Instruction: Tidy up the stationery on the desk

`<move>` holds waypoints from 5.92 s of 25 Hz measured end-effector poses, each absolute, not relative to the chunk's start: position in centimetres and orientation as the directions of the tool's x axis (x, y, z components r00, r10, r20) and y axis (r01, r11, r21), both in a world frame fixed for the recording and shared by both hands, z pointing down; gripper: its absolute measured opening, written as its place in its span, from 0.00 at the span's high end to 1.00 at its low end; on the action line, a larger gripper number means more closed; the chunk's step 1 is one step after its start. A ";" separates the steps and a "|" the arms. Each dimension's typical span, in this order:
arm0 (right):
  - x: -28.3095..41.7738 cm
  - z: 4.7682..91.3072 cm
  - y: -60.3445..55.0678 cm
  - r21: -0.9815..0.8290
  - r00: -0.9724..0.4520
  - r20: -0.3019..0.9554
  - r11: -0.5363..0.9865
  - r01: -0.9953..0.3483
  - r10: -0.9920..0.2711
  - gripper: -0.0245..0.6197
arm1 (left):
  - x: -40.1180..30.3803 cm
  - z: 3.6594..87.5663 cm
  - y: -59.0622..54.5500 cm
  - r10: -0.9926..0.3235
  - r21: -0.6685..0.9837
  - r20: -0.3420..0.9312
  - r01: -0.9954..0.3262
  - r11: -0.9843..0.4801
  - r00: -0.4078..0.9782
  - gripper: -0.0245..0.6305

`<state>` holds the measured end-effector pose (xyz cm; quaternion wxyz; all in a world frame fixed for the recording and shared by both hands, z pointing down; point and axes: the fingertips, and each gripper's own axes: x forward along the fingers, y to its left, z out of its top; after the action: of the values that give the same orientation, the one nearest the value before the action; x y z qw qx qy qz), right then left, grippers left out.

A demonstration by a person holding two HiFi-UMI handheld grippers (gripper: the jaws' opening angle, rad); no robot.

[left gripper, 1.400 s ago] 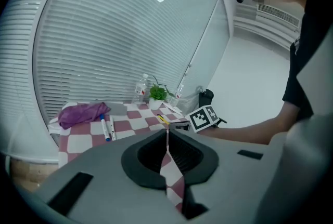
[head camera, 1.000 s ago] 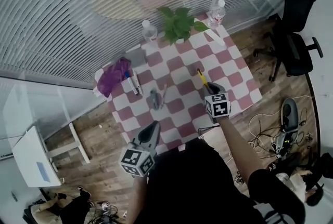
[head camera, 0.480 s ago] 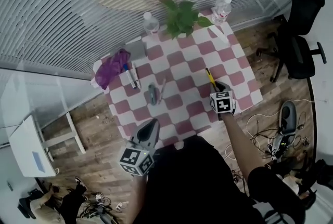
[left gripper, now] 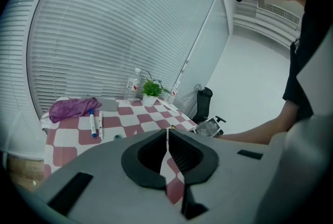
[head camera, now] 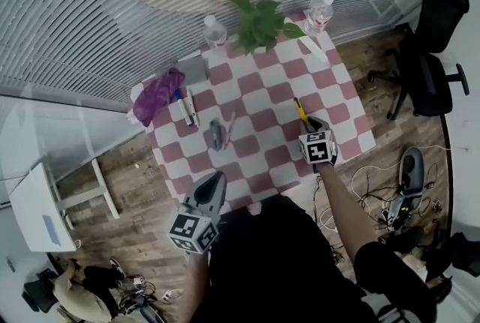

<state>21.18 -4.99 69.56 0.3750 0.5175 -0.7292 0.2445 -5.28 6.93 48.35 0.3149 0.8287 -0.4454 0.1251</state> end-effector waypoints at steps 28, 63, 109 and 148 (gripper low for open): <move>-4.7 67.2 -3.3 -0.206 -0.434 0.762 0.455 -0.866 -0.481 0.73 | -11.5 48.2 10.6 -0.734 0.417 0.518 -0.879 -0.231 0.439 0.91; -5.8 69.5 -2.0 -0.219 -0.271 0.838 0.162 -0.962 -0.474 0.84 | -17.5 47.4 12.8 -0.726 0.407 0.498 -0.867 -0.288 0.475 0.91; 0.2 67.8 -0.3 -0.179 -0.278 0.818 0.237 -0.955 -0.503 0.87 | -14.9 47.3 10.4 -0.676 0.431 0.449 -0.804 -0.409 0.585 0.91; 17.5 68.4 -5.1 0.007 -0.187 0.803 0.323 -0.946 -0.565 0.79 | -6.3 48.3 6.6 -0.659 0.438 0.474 -0.805 -0.399 0.584 0.91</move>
<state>17.50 -5.10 68.44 0.3676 0.5207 -0.7257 0.2590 -6.32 6.62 48.31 0.3245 0.8288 -0.4417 0.1130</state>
